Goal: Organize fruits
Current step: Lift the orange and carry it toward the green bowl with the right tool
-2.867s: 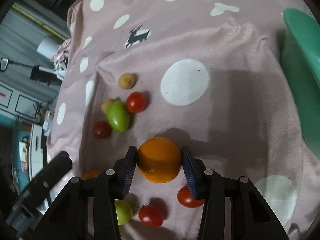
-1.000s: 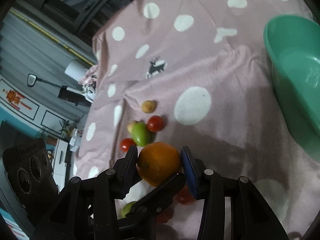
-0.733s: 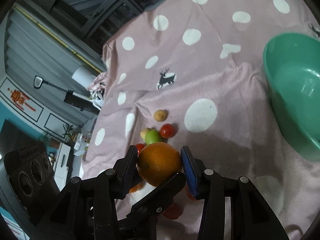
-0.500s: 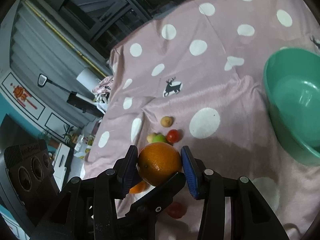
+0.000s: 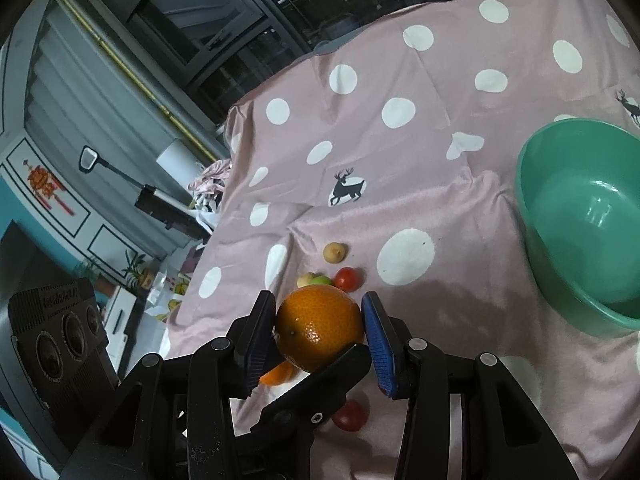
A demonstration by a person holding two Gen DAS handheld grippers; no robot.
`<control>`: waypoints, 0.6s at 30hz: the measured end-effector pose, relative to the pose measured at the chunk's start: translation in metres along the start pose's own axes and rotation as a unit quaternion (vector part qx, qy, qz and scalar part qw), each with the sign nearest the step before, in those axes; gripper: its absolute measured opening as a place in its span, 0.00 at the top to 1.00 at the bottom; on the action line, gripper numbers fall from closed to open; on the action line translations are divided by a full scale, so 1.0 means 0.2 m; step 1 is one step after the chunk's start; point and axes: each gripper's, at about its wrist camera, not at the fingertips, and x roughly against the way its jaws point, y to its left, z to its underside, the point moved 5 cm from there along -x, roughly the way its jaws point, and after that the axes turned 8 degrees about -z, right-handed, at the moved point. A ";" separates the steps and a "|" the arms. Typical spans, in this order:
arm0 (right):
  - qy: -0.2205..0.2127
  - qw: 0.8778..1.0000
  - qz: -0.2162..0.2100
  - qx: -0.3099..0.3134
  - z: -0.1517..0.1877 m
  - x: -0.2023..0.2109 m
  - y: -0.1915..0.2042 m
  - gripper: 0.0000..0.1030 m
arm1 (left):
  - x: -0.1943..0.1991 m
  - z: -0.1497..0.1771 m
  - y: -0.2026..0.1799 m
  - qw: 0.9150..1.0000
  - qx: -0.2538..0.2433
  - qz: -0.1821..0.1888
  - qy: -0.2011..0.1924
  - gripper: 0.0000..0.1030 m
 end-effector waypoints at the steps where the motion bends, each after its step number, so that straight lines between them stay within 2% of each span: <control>1: -0.001 1.000 0.000 0.000 0.00 0.00 0.00 0.54 | 0.00 0.00 0.00 1.000 -0.001 0.000 0.001 0.57; 9: -0.012 1.000 0.004 0.004 -0.02 0.04 0.00 0.54 | 0.02 -0.03 -0.05 1.000 -0.001 0.009 -0.007 0.57; 18: -0.053 0.999 0.009 0.005 -0.09 0.19 -0.02 0.54 | 0.05 -0.14 -0.20 0.999 -0.038 0.023 -0.027 0.57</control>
